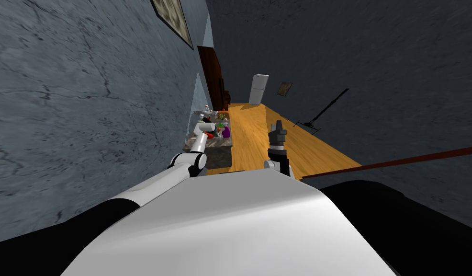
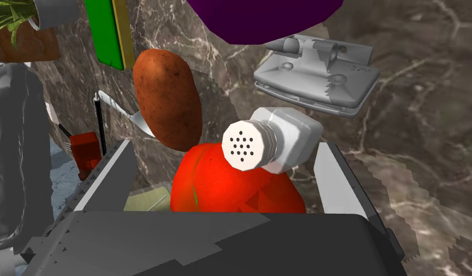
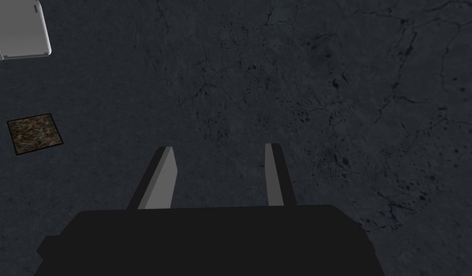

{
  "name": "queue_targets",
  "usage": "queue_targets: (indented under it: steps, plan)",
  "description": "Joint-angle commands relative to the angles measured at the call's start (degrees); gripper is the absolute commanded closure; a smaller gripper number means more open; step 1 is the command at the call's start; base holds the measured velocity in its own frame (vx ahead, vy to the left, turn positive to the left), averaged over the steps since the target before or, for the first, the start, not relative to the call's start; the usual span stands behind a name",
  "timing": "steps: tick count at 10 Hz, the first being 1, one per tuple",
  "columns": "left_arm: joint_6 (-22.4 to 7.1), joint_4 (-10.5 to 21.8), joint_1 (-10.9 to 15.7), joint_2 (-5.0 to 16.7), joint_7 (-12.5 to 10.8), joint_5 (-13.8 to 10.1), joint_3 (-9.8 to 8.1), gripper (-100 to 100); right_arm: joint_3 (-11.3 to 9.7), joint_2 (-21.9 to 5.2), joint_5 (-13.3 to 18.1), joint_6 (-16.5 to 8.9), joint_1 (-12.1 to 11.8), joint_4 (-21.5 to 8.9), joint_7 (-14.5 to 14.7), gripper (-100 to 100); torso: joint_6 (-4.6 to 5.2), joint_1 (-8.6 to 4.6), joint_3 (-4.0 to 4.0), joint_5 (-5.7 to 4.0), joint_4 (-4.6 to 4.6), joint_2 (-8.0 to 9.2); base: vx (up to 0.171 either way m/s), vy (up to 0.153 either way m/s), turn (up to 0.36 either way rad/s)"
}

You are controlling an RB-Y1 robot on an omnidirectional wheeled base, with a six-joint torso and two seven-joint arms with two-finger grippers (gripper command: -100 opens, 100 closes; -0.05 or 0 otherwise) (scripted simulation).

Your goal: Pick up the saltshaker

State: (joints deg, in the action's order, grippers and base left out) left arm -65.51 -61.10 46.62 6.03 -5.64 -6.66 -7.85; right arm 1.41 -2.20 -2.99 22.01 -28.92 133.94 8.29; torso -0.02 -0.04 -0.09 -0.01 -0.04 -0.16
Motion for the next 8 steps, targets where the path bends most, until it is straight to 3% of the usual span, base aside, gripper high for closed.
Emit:
queue_targets:
  steps: [1,2,3,4,5,6,7,8]
  plan:
    - [-2.6,2.3,1.6,-0.1,0.0,0.1,-0.08,-100,0.0,0.0,0.0,0.0,0.0,0.0,0.0,0,0.0,0.0,0.0,0.0,0.0,0.0,0.041,-0.014,0.053]
    - [-4.2,4.8,4.1,-0.2,0.2,0.2,-0.28,-100,0.0,0.0,0.0,0.0,0.0,0.0,0.0,0,0.01,0.01,-0.01,0.0,-0.01,0.0,0.07,-0.023,0.094]
    - [-5.8,5.4,4.1,-0.2,0.2,0.2,-0.28,-100,0.0,0.0,0.0,0.0,0.0,0.0,0.0,0,0.0,-0.03,-0.05,-0.01,-0.02,-0.09,0.072,-0.025,0.04]
    - [-7.6,7.4,6.5,-0.4,0.4,0.3,-0.46,-100,0.0,0.0,0.0,0.0,0.0,0.0,0.0,0,0.01,-0.03,-0.07,0.0,-0.04,-0.11,0.08,-0.013,0.059]
    - [-9.0,8.5,6.5,-0.4,0.4,0.3,-0.46,-100,0.0,0.0,0.0,0.0,0.0,0.0,0.0,0,0.0,0.0,-0.09,0.0,-0.04,-0.15,0.071,-0.01,0.036]
    - [-10.6,10.8,8.8,-0.5,0.6,0.5,-0.64,-100,0.0,0.0,0.0,0.0,0.0,0.0,0.0,0,0.01,0.02,-0.09,0.01,-0.05,-0.13,0.073,-0.026,0.073]
    - [-11.9,11.4,8.8,-0.5,0.6,0.5,-0.64,-100,0.0,0.0,0.0,0.0,0.0,0.0,0.0,0,0.0,-0.03,-0.09,0.0,-0.04,-0.14,0.063,-0.022,0.04]
    - [-13.4,14.1,10.8,-0.6,0.8,0.6,-0.8,-100,0.0,0.0,0.0,0.0,0.0,0.0,0.0,0,0.01,-0.01,-0.07,0.0,-0.04,-0.1,0.078,-0.025,0.065]
